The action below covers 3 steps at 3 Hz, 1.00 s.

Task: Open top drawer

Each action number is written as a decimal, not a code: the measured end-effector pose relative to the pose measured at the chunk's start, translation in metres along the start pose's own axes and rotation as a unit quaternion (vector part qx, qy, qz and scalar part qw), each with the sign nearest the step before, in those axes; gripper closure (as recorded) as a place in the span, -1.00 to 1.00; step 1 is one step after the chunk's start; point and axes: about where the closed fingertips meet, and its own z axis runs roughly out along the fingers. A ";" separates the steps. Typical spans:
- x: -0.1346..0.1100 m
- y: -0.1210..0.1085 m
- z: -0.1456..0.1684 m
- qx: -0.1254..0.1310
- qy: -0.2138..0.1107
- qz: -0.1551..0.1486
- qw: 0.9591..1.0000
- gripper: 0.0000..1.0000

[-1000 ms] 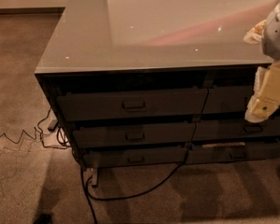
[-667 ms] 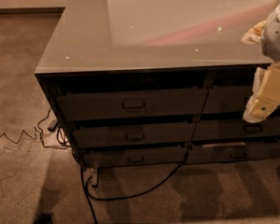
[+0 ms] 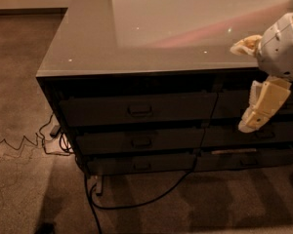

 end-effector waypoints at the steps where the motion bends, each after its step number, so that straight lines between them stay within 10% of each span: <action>1: -0.011 -0.005 0.027 -0.018 -0.031 -0.031 0.999 -1.00; 3: -0.024 0.008 0.065 -0.050 -0.010 -0.079 0.996 -1.00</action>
Offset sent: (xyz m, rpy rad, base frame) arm 0.0101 0.0719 -0.0916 -0.1210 0.0733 0.2968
